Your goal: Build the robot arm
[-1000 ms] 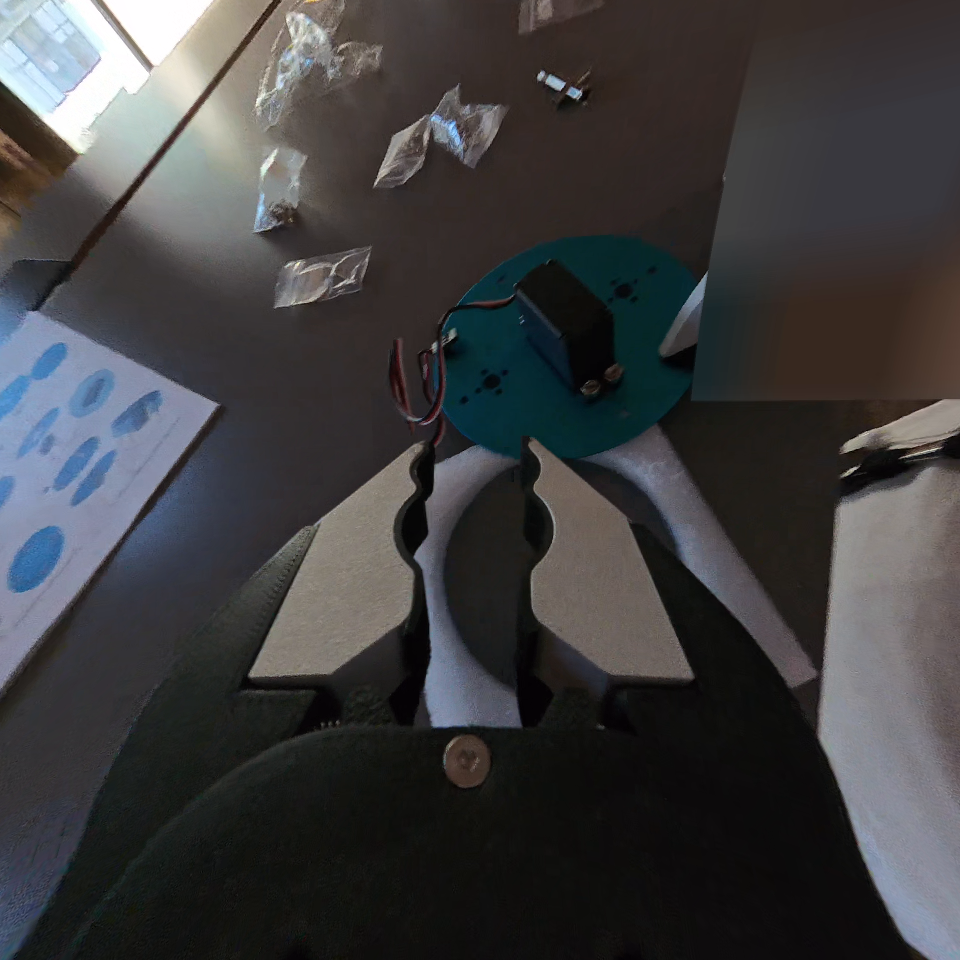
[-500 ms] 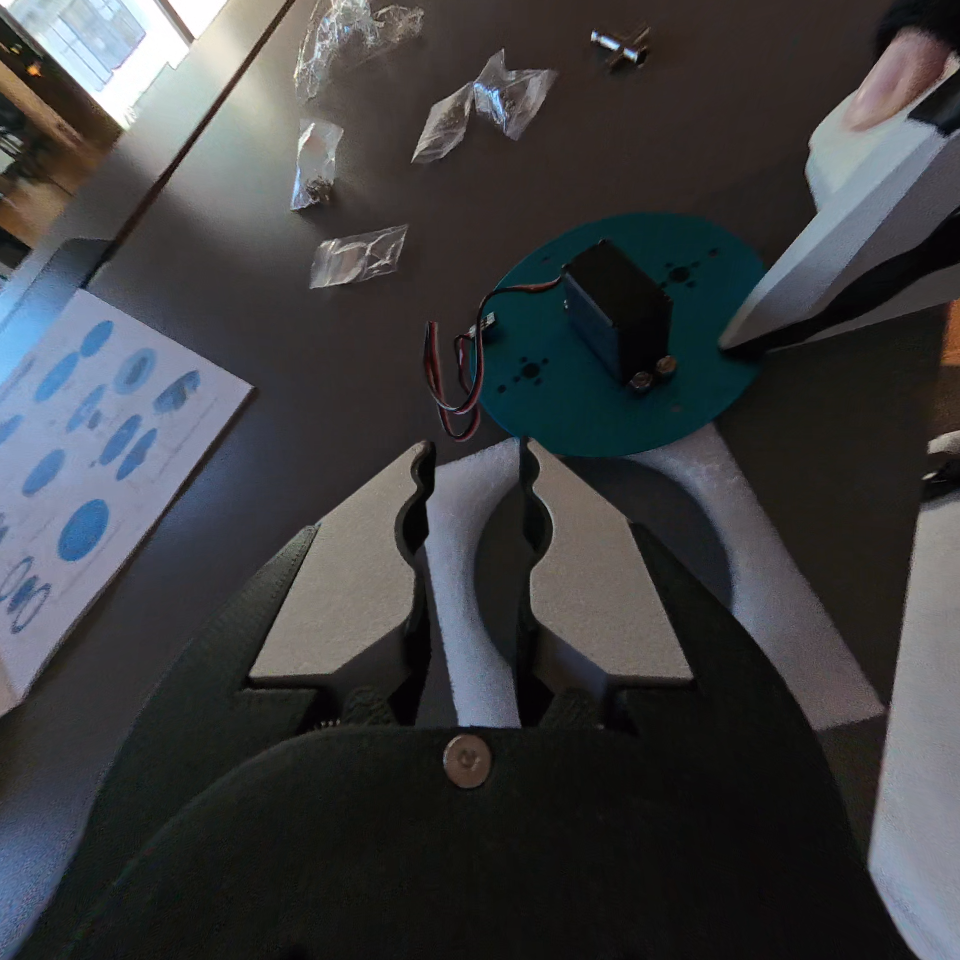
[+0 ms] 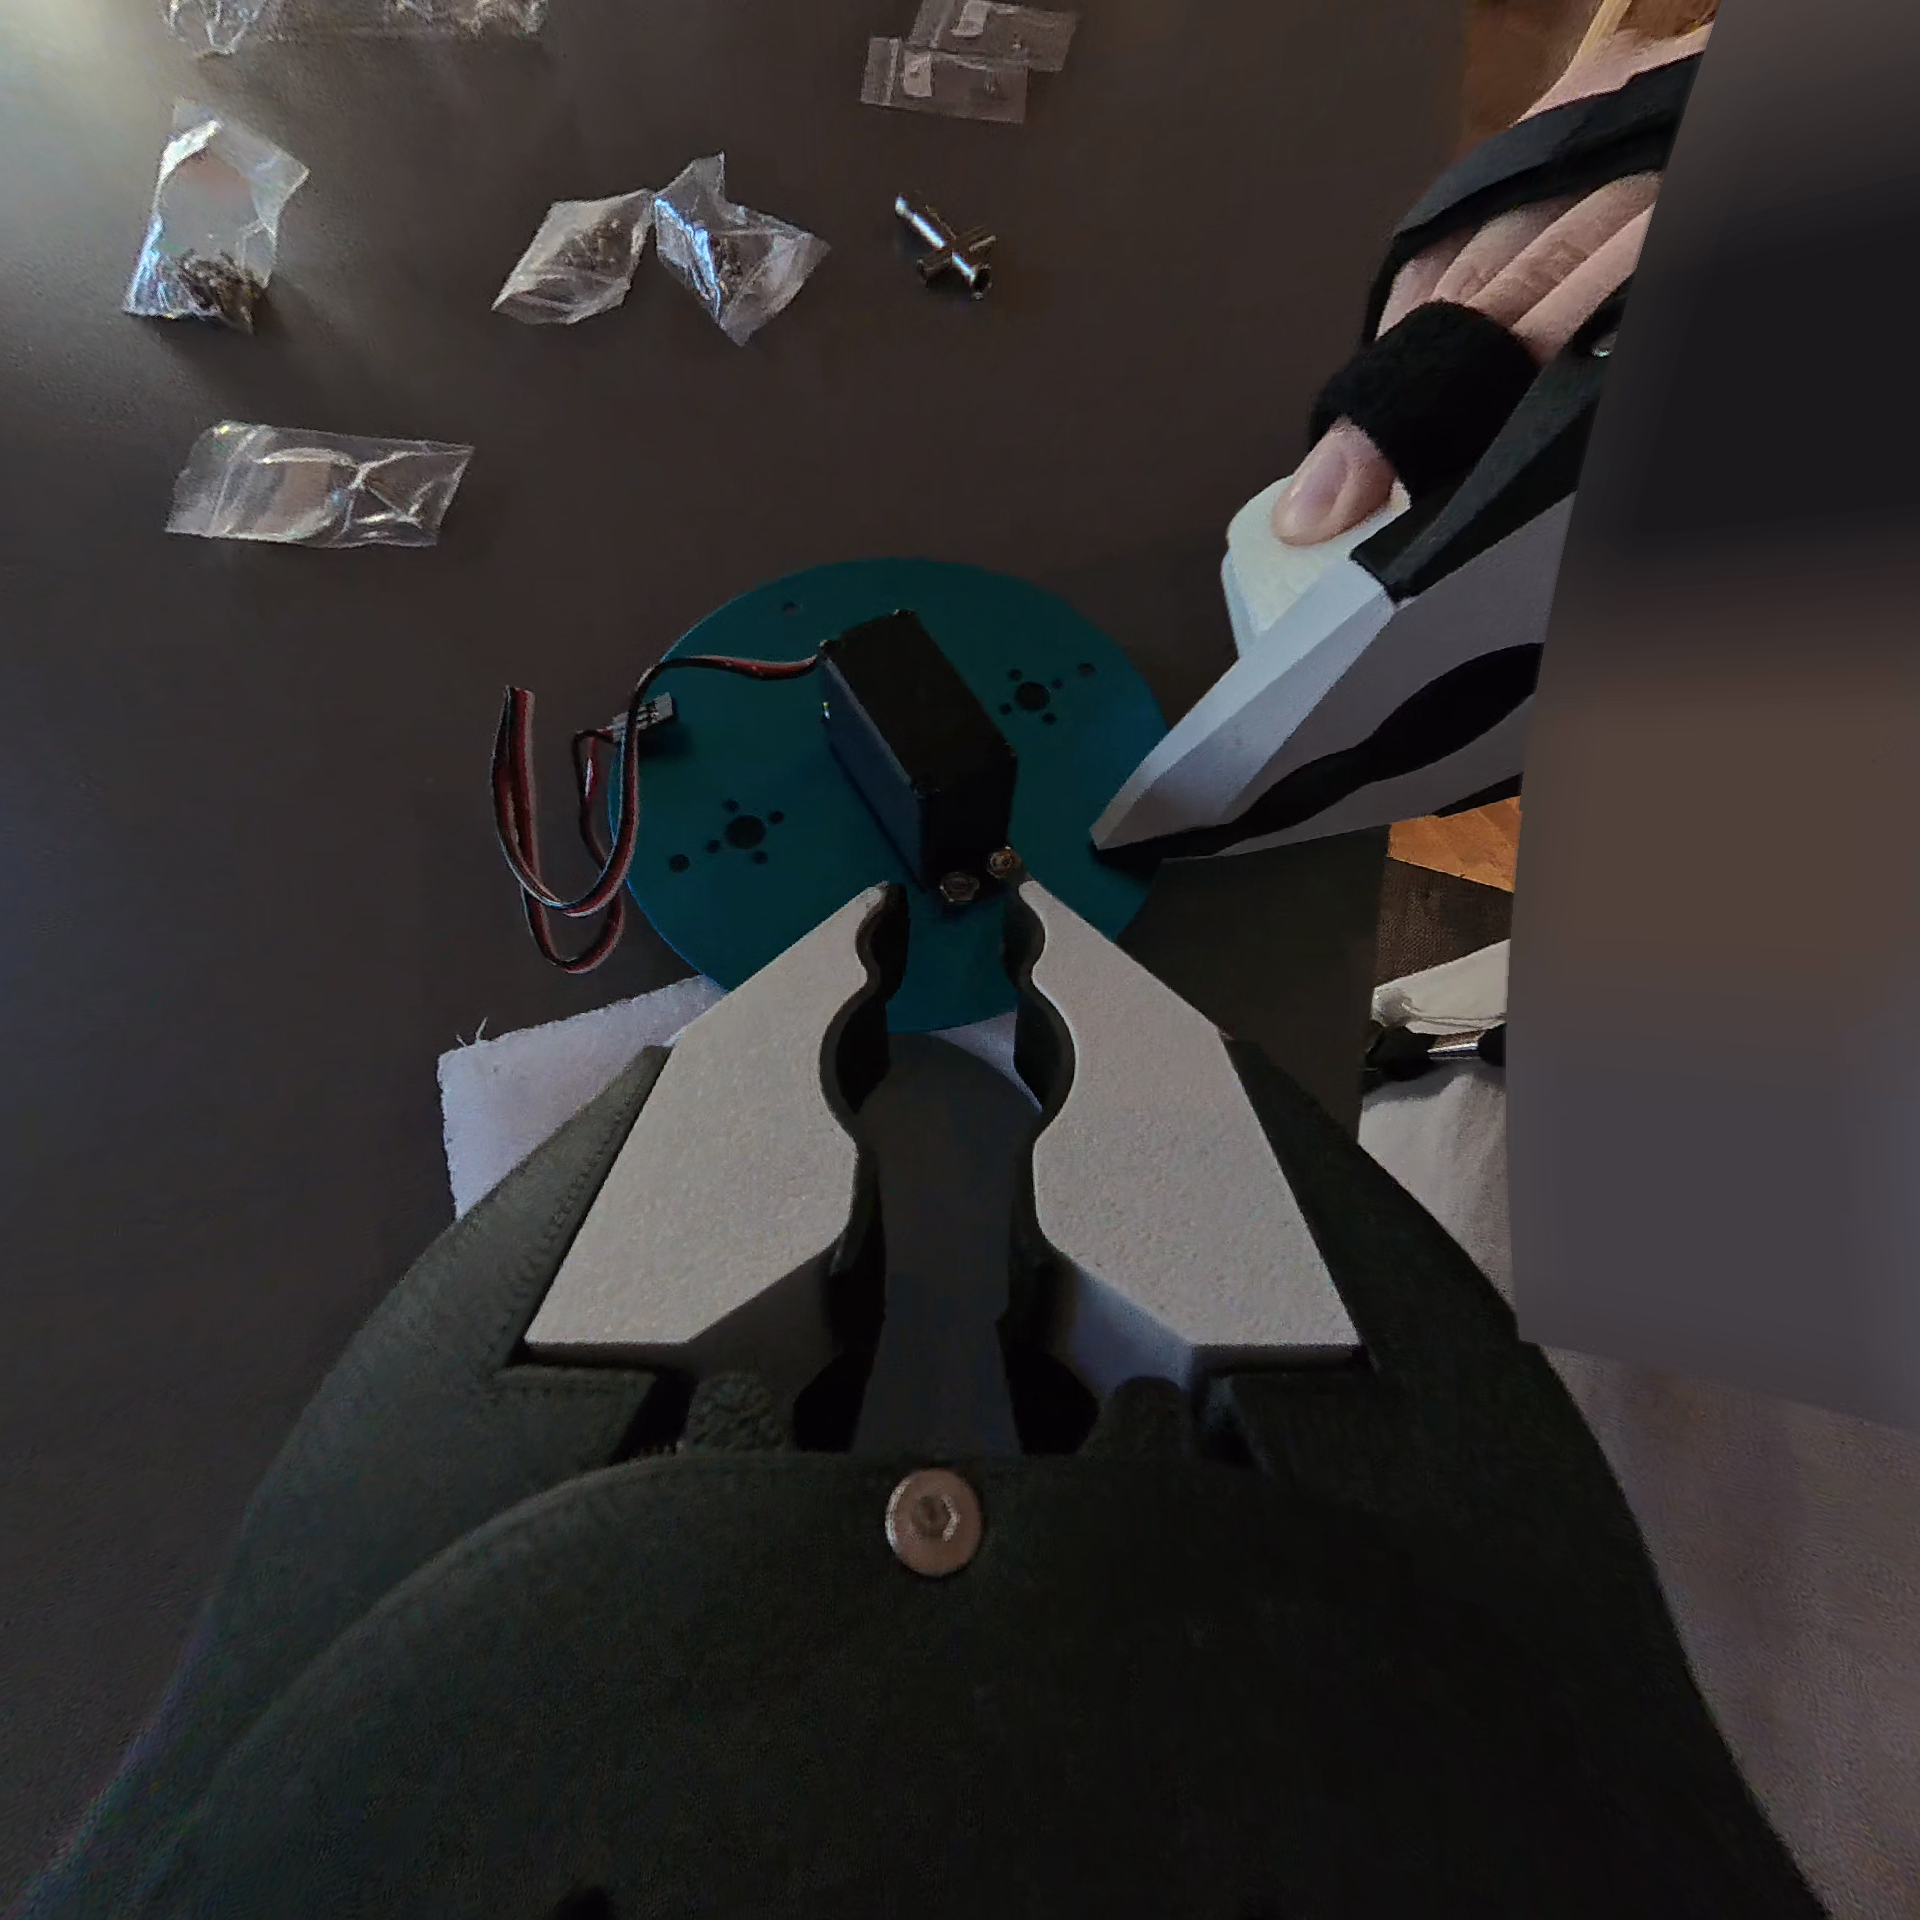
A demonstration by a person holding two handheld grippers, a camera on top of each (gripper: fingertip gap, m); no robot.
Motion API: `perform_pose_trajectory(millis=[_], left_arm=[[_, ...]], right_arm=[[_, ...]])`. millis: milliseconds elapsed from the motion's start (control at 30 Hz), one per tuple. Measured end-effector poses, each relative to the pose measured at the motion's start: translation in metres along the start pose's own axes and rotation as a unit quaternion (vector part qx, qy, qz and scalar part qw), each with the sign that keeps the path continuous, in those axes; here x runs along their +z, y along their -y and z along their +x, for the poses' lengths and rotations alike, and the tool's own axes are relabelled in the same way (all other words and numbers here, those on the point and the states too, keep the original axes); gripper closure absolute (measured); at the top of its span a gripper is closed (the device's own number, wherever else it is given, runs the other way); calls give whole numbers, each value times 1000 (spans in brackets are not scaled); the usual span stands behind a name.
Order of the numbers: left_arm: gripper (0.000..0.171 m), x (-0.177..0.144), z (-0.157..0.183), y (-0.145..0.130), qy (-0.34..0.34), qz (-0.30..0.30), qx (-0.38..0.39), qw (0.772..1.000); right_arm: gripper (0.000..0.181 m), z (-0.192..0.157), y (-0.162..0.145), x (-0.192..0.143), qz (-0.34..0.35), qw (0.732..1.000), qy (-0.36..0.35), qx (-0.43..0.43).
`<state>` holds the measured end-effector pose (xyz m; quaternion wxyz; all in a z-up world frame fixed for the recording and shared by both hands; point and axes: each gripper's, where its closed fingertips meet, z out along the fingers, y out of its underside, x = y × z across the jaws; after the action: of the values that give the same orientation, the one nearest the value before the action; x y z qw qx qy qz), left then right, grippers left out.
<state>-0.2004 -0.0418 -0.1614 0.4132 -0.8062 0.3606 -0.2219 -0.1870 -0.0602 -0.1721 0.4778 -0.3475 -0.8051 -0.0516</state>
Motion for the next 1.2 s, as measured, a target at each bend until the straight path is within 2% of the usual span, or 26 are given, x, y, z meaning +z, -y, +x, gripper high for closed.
perform_pose_trajectory(millis=[267,333,367,500,567,667,733,967,1200], left_arm=[[146,-2,-11,-5,10,-5,-28,1000],[171,-7,-29,-9,54,-7,-37,998],[167,-10,-37,-10,75,-4,-31,997],[155,-9,-5,0,-18,23,-50,998],[151,-3,-3,-3,-5,7,-40,999],[156,1,-5,-2,26,2,-5,1000],[166,2,1,-2,16,-2,3,1000],[162,2,3,-1,0,-5,-14,1000],[167,3,1,-2,0,-11,-3,1000]], right_arm=[[174,0,2,-1,4,1000,0,3],[174,0,2,-1,4,1000,0,3],[174,0,1,-1,4,1000,-1,3],[174,0,1,-2,4,1000,0,4],[174,0,2,-2,4,1000,0,3],[174,0,2,-3,3,1000,-2,1],[174,0,2,-3,3,1000,-1,2],[174,0,2,-4,3,1000,-1,-1],[174,1,2,-5,7,1000,1,-7]])
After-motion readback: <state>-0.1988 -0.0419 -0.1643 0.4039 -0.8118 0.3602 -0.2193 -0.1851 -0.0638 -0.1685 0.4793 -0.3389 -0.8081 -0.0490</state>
